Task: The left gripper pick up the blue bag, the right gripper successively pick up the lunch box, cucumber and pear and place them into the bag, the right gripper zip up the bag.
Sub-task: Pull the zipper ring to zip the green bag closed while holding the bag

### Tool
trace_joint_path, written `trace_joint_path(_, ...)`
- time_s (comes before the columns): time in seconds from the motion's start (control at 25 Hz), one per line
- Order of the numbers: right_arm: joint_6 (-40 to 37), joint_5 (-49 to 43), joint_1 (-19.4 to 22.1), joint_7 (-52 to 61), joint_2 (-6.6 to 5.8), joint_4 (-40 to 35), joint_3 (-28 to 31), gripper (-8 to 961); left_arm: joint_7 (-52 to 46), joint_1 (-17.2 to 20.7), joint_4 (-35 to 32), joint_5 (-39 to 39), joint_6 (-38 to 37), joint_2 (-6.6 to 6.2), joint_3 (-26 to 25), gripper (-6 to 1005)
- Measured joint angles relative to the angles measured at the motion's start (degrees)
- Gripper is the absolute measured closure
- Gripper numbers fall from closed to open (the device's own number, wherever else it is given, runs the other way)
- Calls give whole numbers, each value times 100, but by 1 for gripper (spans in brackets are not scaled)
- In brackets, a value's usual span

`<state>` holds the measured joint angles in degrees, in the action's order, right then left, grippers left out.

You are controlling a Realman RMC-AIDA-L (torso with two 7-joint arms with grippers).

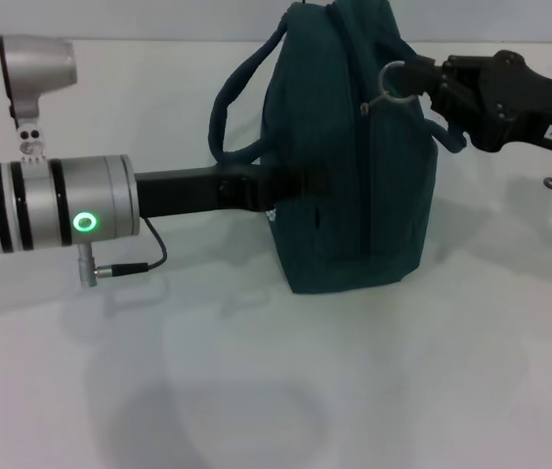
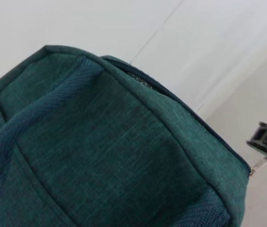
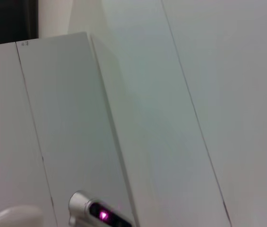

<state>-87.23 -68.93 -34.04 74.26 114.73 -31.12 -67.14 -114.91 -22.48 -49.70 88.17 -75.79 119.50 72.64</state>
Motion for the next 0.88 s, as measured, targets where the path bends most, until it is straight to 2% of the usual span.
trace_joint_path(0.04,-7,0,-5,1,5,0,10,935,76,-3,34,-27,-32,-2,-7,767)
trace_joint_path(0.24,-129,-21,-23,16,10,12,-11,935,322,-13,108,-52,-288,-10,-82,900)
trace_joint_path(0.6,-551,-296,13,246,13,67,-34,935,374,-109,110,-12,-1234,-51,-458,941)
trace_joint_path(0.88,-1062,-323,37,469,20,71,-2,935,366,-157,298,65,-1590,-184,-485,945)
